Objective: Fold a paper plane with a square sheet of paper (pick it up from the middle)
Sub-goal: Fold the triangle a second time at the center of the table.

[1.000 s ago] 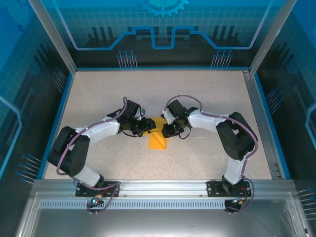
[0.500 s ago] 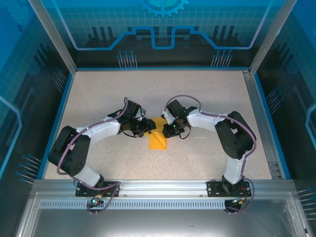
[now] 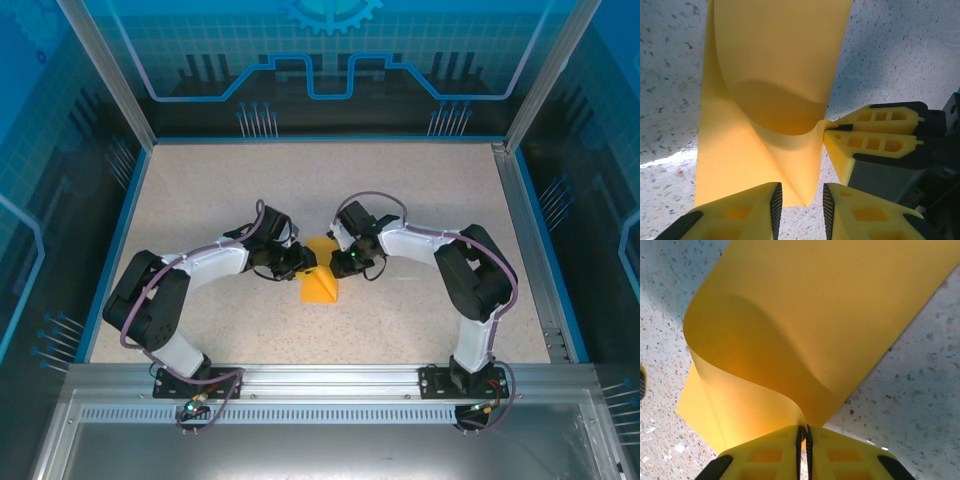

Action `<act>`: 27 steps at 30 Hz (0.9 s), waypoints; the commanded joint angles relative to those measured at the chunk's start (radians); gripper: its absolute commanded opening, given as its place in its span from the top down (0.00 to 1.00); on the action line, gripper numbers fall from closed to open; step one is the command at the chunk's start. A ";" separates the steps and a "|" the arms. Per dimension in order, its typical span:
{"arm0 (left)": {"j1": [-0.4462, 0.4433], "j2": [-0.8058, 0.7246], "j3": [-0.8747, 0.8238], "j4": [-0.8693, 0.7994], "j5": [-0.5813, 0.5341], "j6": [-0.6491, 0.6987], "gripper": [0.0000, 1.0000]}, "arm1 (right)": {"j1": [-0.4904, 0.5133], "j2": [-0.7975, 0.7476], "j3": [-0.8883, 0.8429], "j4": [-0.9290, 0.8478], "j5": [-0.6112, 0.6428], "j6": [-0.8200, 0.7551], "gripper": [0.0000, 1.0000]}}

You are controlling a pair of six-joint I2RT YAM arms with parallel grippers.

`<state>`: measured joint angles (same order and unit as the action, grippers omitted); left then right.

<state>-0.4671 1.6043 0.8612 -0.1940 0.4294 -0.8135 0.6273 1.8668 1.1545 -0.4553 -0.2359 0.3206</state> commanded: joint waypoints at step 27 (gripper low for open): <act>-0.024 0.015 -0.003 0.049 -0.004 -0.053 0.72 | -0.018 0.037 0.030 -0.044 0.035 0.006 0.86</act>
<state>-0.4828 1.6047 0.8612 -0.1505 0.4294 -0.8597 0.6273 1.8984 1.1728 -0.4690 -0.2150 0.3210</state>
